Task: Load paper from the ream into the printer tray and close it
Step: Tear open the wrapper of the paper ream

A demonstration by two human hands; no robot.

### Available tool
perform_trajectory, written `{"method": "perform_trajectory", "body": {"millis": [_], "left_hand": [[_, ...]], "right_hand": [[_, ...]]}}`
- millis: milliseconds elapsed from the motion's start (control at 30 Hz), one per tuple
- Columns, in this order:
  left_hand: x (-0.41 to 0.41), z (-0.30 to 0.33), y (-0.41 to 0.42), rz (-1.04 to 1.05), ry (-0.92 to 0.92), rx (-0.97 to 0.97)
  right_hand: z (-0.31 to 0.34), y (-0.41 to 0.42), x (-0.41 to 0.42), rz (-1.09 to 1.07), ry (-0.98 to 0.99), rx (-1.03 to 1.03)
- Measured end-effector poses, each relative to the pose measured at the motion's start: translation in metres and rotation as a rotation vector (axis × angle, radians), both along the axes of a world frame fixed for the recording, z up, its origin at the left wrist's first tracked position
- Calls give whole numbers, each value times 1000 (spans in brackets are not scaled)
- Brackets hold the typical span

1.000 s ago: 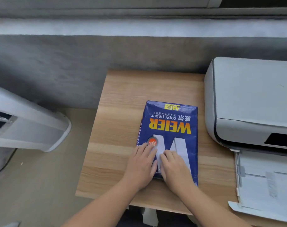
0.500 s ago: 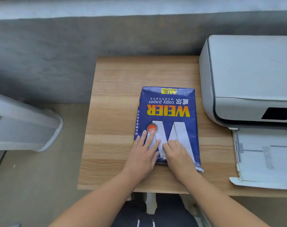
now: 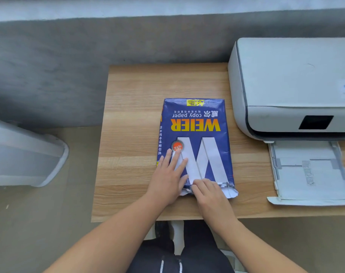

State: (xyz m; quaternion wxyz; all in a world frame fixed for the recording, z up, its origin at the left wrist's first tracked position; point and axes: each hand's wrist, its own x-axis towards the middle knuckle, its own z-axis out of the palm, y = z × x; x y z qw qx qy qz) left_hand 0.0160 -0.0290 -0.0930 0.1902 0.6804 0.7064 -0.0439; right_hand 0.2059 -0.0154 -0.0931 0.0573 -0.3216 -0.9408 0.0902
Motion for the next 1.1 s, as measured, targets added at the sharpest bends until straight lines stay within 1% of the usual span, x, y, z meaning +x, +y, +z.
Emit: {"method": "perform_trajectory", "body": {"millis": [167, 300, 433, 500, 567, 633, 767, 867, 967, 1033, 1100], "left_hand": [[1, 0, -5, -4, 34, 6], [2, 3, -5, 16, 19, 21], [1, 8, -8, 2, -17, 28], [-1, 10, -10, -58, -8, 6], [-1, 12, -10, -124, 4, -32], [0, 13, -9, -143, -8, -47], [3, 13, -3, -100, -52, -17], [2, 13, -2, -72, -123, 14], [1, 17, 1, -29, -180, -3], [1, 20, 5, 35, -251, -14], [1, 23, 7, 56, -269, -24]], "right_hand": [[-7, -18, 11, 41, 12, 24], [-13, -41, 22, 111, -31, -10], [-14, -56, 31, 93, -29, -73], [-9, -55, 33, 82, 36, -117], [-3, -50, 33, 25, 133, -157], [1, -45, 33, -21, 180, -177], [2, -38, 30, 5, 155, -204], [3, -36, 27, -17, 143, -259], [-3, -39, 29, -116, 162, -304], [-7, -39, 28, -294, 216, -335], [-6, -35, 25, -517, 243, -343]]}}
